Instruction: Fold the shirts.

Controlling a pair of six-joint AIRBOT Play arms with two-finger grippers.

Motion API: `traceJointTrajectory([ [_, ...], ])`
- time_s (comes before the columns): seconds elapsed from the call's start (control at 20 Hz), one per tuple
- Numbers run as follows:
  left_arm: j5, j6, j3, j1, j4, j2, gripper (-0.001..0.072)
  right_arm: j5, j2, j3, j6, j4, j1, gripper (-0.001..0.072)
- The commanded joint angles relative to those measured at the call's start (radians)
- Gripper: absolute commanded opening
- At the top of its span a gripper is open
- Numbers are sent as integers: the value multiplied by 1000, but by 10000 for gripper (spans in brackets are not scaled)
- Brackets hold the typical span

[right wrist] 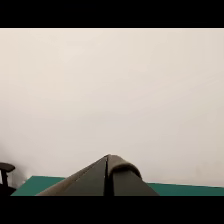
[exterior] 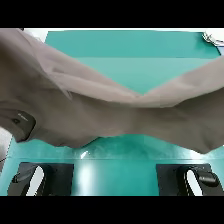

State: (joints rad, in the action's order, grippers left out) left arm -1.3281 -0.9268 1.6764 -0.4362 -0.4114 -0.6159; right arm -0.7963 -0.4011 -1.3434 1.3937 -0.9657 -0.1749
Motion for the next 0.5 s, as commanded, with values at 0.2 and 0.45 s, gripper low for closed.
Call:
traceJointTrajectory([
  [0.2,56,45,19,0,-63,-5,21,-47,-129,-28,-53,-21,1,20],
  [0.45,61,53,34,0,-60,2,21,20,-57,-28,-53,-25,1,19],
])
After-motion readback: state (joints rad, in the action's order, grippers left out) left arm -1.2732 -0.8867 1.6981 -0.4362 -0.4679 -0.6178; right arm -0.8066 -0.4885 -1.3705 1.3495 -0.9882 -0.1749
